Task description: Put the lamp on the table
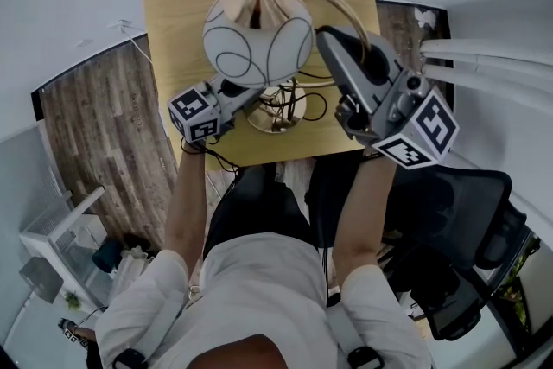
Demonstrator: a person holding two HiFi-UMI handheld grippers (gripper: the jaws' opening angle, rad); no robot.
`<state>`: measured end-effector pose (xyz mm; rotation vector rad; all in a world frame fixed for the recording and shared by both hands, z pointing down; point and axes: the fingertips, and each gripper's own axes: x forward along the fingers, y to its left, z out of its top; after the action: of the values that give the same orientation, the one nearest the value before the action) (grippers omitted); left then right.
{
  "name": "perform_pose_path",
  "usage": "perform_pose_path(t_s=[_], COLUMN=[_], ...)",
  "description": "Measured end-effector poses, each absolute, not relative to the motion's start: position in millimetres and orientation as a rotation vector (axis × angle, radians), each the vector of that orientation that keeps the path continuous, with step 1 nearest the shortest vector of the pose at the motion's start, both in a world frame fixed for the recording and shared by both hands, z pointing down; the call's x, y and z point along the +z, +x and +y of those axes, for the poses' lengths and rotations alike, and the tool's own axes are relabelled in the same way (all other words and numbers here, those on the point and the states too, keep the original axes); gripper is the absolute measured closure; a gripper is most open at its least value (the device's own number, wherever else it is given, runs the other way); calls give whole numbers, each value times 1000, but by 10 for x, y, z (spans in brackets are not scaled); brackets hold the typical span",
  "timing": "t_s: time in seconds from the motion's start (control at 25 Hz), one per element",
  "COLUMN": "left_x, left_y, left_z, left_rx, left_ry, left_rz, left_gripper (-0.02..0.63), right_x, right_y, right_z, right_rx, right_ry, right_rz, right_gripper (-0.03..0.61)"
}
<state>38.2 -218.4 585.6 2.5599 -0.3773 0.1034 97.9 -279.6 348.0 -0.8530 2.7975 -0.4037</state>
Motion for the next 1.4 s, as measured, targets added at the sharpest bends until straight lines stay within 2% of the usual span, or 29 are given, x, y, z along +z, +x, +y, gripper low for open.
perform_pose_path(t_s=[0.88,1.08,1.24,1.4], left_x=[5891,5877,5841,5770], left_y=[349,354,331,274], left_z=[-2183,-2201,-2209,-2208], left_rx=[133,140,129,118], left_ry=[2538,2533,2531,2542], left_rz=[-410,-422,-432,-458], left_gripper=[579,515,419,411], right_x=[3677,3671,3674,3665], right_y=[1028,1039,1043,1037], right_z=[-2942,-2960,-2967,-2960], right_rx=[-573,-570,-571,-573], right_ry=[-894,-889,-888,-884], right_rz=[2695,2704,2706,2708], right_gripper=[578,578,578,578])
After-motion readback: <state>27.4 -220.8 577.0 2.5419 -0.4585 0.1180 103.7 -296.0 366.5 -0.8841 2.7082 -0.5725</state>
